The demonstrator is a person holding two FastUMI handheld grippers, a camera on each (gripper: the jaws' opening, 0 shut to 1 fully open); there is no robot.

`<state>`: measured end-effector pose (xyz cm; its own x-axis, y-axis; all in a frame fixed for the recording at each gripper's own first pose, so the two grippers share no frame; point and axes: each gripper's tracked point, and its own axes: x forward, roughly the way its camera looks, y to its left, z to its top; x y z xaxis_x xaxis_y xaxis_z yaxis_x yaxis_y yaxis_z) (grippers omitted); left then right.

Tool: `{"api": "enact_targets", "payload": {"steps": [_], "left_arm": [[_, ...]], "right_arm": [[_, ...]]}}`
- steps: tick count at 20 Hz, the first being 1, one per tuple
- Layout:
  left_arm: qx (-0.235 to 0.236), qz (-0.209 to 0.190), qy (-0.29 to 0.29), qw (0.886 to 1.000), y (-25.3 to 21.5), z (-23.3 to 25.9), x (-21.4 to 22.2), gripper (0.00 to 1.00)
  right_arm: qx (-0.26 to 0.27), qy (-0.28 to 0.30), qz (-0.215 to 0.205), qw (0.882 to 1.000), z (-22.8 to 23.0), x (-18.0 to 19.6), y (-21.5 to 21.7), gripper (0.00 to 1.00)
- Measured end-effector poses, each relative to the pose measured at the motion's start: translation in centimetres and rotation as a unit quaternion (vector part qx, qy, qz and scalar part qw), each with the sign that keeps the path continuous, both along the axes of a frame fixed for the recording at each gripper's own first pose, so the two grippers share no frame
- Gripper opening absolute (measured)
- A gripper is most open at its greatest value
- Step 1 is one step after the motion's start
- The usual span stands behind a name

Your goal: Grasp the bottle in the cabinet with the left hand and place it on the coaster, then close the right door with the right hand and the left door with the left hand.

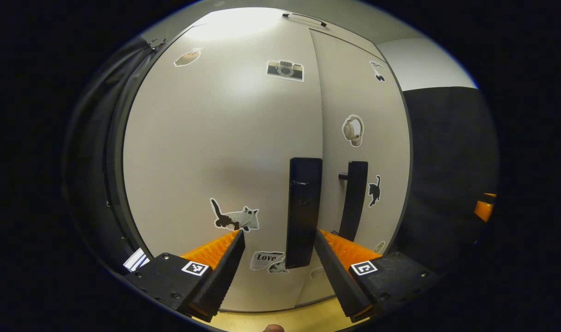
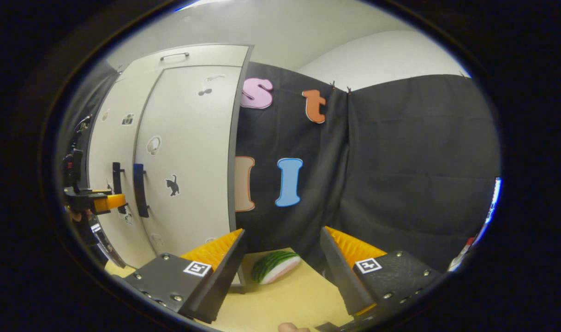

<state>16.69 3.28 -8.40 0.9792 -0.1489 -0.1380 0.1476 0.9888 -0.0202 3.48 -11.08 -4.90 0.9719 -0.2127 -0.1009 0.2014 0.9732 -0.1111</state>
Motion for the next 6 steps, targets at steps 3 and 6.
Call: {"api": "enact_targets", "payload": {"steps": [3,6], "left_arm": [[0.017,0.009,-0.007,1.000,-0.4,2.4,-2.5,0.98],[0.007,0.012,-0.029,0.999,-1.3,6.4,-5.2,0.96]], "right_arm": [[0.008,-0.015,0.029,0.999,2.0,0.8,2.1,0.98],[0.011,-0.024,0.054,0.998,4.2,1.7,4.0,0.98]]}}
